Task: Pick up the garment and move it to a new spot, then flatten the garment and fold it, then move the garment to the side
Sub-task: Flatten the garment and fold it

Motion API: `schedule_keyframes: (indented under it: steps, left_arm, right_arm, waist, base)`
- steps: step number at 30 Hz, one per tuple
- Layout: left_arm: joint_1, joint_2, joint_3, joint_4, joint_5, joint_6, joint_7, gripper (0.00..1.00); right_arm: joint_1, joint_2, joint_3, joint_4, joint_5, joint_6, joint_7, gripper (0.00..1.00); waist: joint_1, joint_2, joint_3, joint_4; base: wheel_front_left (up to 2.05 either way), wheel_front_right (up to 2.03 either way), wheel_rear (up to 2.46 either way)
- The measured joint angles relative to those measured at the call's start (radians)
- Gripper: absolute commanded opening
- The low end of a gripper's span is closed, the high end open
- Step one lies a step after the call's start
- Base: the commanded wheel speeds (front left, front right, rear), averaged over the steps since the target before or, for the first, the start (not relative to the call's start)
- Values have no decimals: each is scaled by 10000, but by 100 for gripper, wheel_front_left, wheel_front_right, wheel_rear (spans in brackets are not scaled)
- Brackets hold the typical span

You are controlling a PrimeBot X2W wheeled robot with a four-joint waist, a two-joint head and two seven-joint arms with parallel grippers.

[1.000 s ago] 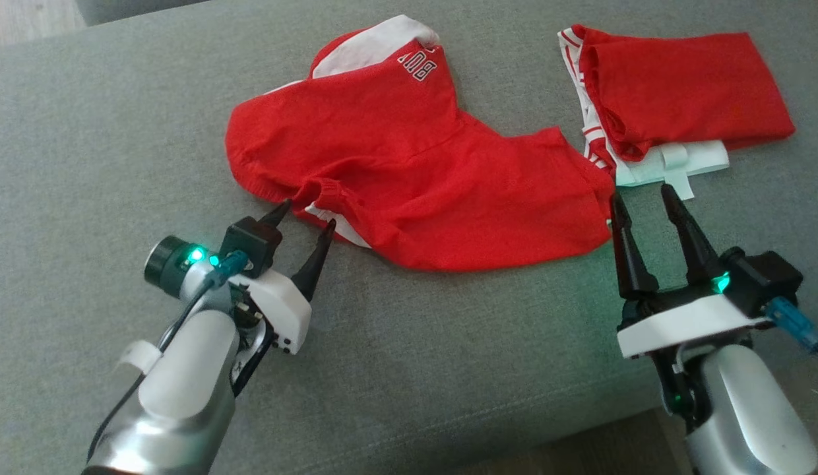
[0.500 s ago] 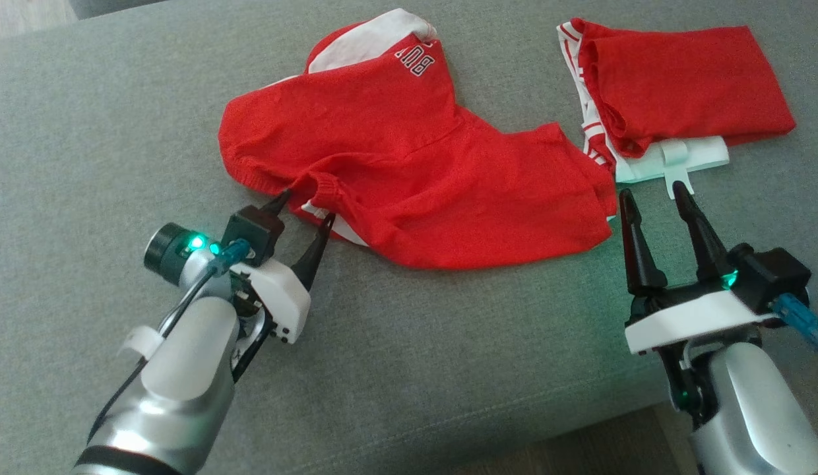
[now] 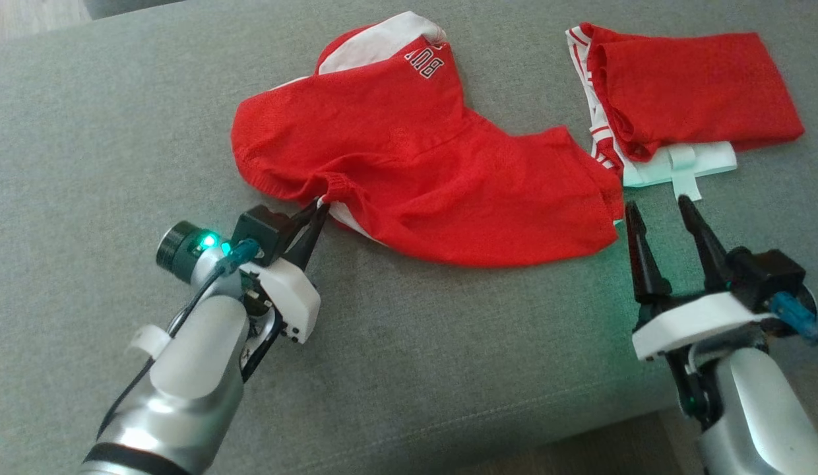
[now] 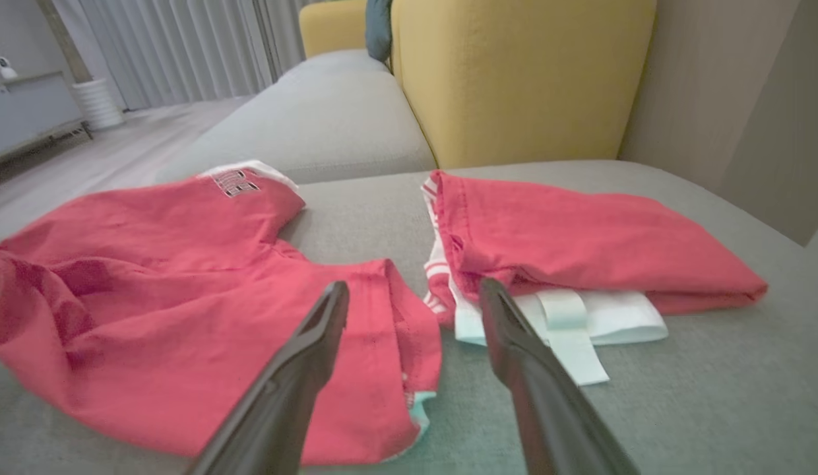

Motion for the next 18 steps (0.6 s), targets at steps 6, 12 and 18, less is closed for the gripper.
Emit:
schedule_keyframes:
  steps: [6,12,18]
  left_arm:
    - [42,8,-56,-314,-82,2,-4,0]
    - [321,17,-29,-775,-165,31,-6,0]
    - [432,27,-42,-999,-263,100,-6,0]
  right_arm:
    - [556,-121,-100,558,-570,0,161,100]
    - [772,-637,391,1014,-1179,0,341,100]
    - [513,-1287,1306,1726,-2847,0,431,100]
  waist:
    - [0,0,-147,131]
    - [0,0,-228,274]
    - [0,0,-117,426]
  base:
    - [0,0,0]
    - [0,0,0]
    - [0,0,0]
